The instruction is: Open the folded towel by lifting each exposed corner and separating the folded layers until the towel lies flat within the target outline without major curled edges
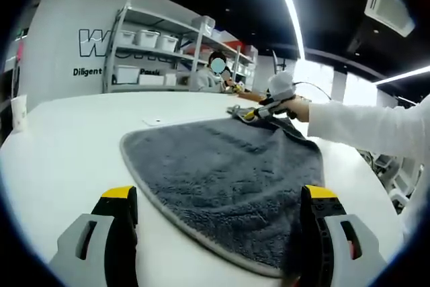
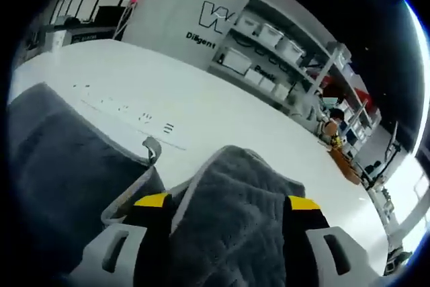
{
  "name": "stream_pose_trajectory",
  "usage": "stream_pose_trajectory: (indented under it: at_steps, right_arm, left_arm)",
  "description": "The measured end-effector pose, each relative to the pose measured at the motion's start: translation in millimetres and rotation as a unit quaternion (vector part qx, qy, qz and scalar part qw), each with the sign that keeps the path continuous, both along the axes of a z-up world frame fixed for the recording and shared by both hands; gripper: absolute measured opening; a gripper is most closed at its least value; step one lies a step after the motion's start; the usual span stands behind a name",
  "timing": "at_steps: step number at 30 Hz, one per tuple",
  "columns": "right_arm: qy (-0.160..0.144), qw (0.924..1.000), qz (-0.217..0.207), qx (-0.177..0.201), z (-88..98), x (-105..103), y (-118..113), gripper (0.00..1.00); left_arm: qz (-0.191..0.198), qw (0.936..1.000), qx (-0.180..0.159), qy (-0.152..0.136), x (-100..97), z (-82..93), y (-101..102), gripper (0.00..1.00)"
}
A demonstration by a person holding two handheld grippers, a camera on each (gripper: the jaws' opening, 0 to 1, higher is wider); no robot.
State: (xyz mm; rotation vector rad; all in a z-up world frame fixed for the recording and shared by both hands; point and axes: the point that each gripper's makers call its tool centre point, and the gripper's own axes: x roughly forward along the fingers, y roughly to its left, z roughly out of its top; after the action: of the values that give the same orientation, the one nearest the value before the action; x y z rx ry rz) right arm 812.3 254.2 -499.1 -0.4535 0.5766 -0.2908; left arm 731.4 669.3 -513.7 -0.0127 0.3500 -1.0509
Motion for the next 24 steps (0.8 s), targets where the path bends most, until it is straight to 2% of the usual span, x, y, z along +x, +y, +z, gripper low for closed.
stream_pose_trajectory:
  at_steps: [4,6,8,10,12,16,18,24]
  right_arm:
    - [0.004,1.0,-0.002,-0.003,-1.6,-0.4,-3.6,0.6]
    - [0.013,0.9995,-0.006,-0.029,0.5,0.3,-10.5,0.55]
    - [0.027,0.9974,0.0,-0.067,1.0,2.6,-15.0,0.42]
    - [0.032,0.9973,0.005,-0.066,-3.3,0.5,-11.3,0.23]
    - [0.038,0.9979,0.009,-0.052,-8.4,-1.5,-8.0,0.13]
    - [0.03,0.9995,-0.007,-0.004,-14.8,-2.3,-10.4,0.09]
    - [0.03,0.9995,-0.009,0.009,-16.6,-6.8,-9.5,0.02]
    - [0.036,0.9993,-0.002,-0.004,-10.4,-8.6,-20.1,0.0]
  left_arm:
    - [0.0,1.0,0.001,-0.001,-0.2,-0.1,-0.3,1.0]
    - [0.0,1.0,0.002,-0.001,-0.7,-0.3,-0.3,1.0]
    - [0.0,1.0,0.002,-0.001,-0.5,-0.3,-0.3,1.0]
    - [0.0,1.0,0.001,-0.001,-0.2,-0.1,-0.2,1.0]
    - [0.0,1.0,0.002,-0.001,-0.4,-0.2,-0.2,1.0]
    - [0.0,1.0,0.002,-0.001,-0.2,-0.1,0.0,1.0]
    - [0.0,1.0,0.002,-0.001,-0.1,-0.1,-0.1,1.0]
    - [0.0,1.0,0.001,-0.001,0.6,0.0,-0.1,1.0]
